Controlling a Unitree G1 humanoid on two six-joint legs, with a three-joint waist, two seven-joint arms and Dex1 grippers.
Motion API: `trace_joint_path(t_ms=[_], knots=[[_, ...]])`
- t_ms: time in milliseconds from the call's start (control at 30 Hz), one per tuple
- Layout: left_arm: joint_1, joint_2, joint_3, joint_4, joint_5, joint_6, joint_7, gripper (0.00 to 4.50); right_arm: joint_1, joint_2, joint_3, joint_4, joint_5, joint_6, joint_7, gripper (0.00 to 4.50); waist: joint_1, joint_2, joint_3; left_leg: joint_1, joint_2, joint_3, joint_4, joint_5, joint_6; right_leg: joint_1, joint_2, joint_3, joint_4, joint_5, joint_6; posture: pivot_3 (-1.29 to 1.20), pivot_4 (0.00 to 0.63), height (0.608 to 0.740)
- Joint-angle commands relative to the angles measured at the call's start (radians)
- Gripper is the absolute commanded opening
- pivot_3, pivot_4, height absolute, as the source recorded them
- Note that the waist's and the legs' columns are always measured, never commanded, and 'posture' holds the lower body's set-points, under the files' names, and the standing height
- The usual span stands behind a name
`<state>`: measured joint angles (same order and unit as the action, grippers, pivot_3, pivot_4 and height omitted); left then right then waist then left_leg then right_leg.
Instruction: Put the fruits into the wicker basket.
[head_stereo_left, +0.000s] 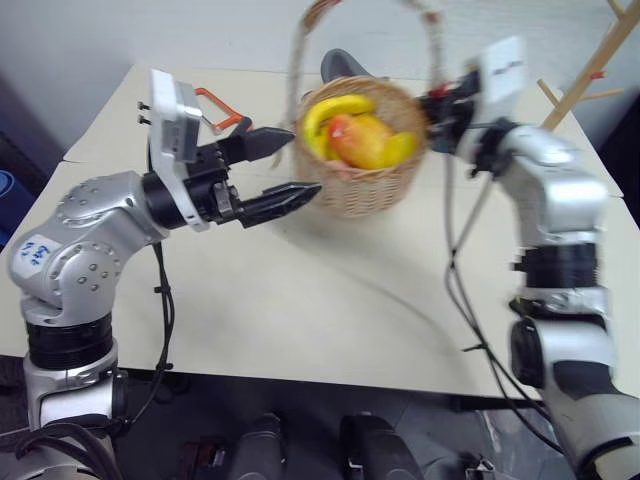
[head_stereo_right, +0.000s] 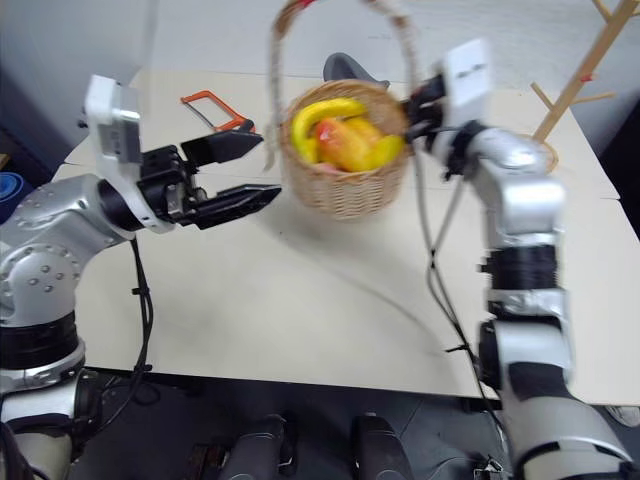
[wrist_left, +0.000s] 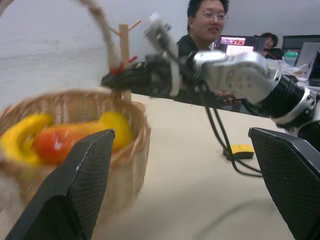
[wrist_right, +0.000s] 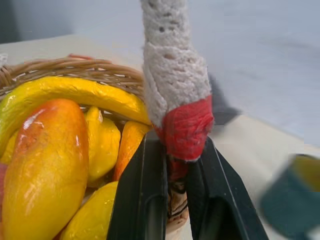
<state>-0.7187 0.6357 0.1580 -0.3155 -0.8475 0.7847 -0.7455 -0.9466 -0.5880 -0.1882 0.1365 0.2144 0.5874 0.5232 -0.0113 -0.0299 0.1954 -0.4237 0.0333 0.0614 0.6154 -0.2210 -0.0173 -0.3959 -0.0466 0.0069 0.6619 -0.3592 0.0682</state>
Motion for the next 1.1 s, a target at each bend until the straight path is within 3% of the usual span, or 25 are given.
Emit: trace_joint_path(t_ms=[33,167,400,433,667,767,933,1100], knots=[[-0.019,-0.018,-0.027,0.029,0.022,-0.042,-0.037,4.50,0.134,-0.095,-0.164,-0.157,0.038,0.071,-0.021,0.16,0.003,0.000,0.000,0.000,0.000,0.001,0.000,0.000,0.000,0.000,0.000,0.000,-0.001,0.000,0.000,0.00,0.150,0.740],[-0.036,-0.038,-0.057,0.077,0.054,-0.075,-0.075,4.50,0.296,-0.121,-0.264,-0.210,0.045,0.061,-0.054,0.16,-0.002,0.000,0.000,0.002,0.001,0.003,0.000,0.000,0.000,0.001,0.002,0.002,0.000,0.000,0.000,0.00,0.150,0.740],[-0.061,-0.057,-0.094,0.150,0.107,-0.134,-0.135,4.50,0.441,-0.112,-0.307,-0.150,0.029,-0.073,-0.095,0.16,-0.027,0.003,0.000,0.006,0.002,0.005,0.000,0.004,0.000,0.001,0.004,0.005,0.005,0.001,0.001,0.00,0.150,0.740],[-0.061,-0.059,-0.094,0.156,0.112,-0.140,-0.140,4.50,0.451,-0.112,-0.315,-0.149,0.038,-0.077,-0.093,0.90,-0.026,0.003,0.000,0.006,0.002,0.004,0.000,0.004,-0.001,0.001,0.005,0.005,0.005,0.001,0.001,0.00,0.150,0.740],[-0.056,-0.060,-0.118,0.215,0.167,-0.188,-0.207,4.50,0.612,-0.206,-0.431,-0.276,0.179,0.029,0.050,3.21,-0.014,0.003,0.000,0.005,0.001,0.004,0.001,0.004,-0.002,0.002,0.004,0.004,0.004,0.001,0.001,0.00,0.150,0.740],[-0.062,-0.046,-0.123,0.243,0.173,-0.199,-0.268,4.50,0.778,-0.315,-0.588,-0.381,0.266,0.129,0.193,4.19,0.001,0.004,0.000,0.004,0.001,0.002,0.001,0.004,-0.001,0.002,0.004,0.003,0.002,0.001,0.002,0.00,0.150,0.740],[-0.091,-0.014,-0.114,0.295,0.181,-0.209,-0.341,4.50,1.062,-0.458,-0.958,-0.390,0.415,0.375,0.482,4.19,0.010,0.004,0.000,0.006,0.001,0.003,0.001,0.001,0.004,0.005,0.004,0.004,-0.001,0.001,0.003,0.00,0.150,0.740],[-0.138,0.006,-0.102,0.368,0.196,-0.221,-0.379,4.50,1.280,-0.484,-1.191,-0.356,0.471,0.471,0.673,4.19,0.009,0.003,0.001,0.018,0.001,0.002,-0.001,-0.003,0.008,0.019,0.004,0.003,-0.007,0.001,0.003,0.00,0.150,0.740]])
